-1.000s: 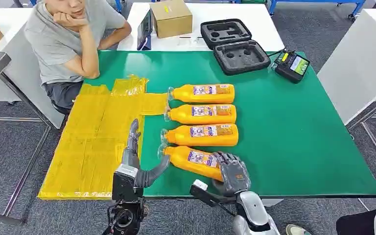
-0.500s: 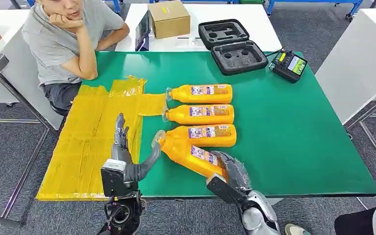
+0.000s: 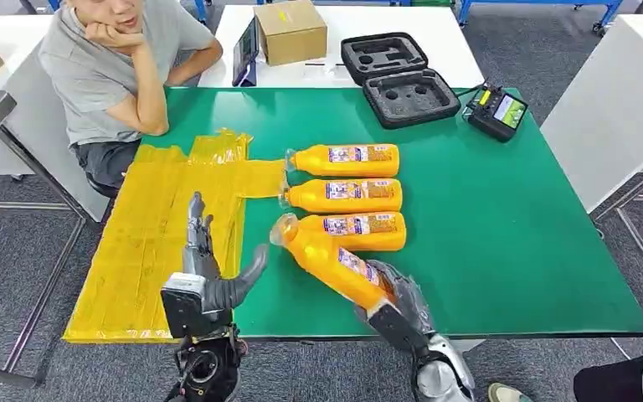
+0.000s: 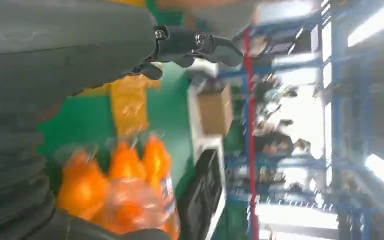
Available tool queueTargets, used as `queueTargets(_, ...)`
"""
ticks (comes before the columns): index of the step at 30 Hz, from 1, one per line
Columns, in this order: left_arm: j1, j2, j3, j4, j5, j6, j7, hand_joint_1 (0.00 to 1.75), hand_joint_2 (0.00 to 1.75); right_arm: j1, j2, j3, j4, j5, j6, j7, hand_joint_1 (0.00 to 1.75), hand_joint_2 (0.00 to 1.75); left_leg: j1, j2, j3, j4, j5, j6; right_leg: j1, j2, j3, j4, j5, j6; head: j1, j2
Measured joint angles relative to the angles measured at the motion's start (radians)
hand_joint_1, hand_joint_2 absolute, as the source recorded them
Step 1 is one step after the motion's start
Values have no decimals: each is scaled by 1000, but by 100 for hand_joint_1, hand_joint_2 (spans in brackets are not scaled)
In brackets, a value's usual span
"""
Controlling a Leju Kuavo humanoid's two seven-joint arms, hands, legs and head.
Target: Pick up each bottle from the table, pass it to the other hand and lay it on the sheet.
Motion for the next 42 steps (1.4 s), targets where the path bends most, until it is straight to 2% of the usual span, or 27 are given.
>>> queueTargets(4, 2, -2, 2, 25, 30, -30, 0, 0, 175, 10, 5, -5, -3, -22, -6, -17, 175, 175, 0, 0, -1, 0, 0, 0, 0, 0, -1, 0, 0, 0, 0, 0)
queueTargets(13, -2, -9, -21, 188, 206, -221, 38, 0, 175, 69, 27, -9, -112, -102, -55, -48, 175, 175, 0, -1, -7, 0, 0, 0, 0, 0, -6, 0, 0, 0, 0, 0)
queueTargets(33, -9, -2, -66, 221, 254, -288, 87, 0, 175, 56, 37, 14, -111, -131, -71, -55, 175, 175, 0, -1, -9, 0, 0, 0, 0, -1, -7, 0, 0, 0, 0, 0)
queueTargets(42, -15, 0, -86, 222, 263, -327, 99, 0, 175, 23, 40, 77, -56, -124, -79, -72, 175, 175, 0, -1, -9, 0, 0, 0, 0, -1, -8, 0, 0, 0, 0, 0)
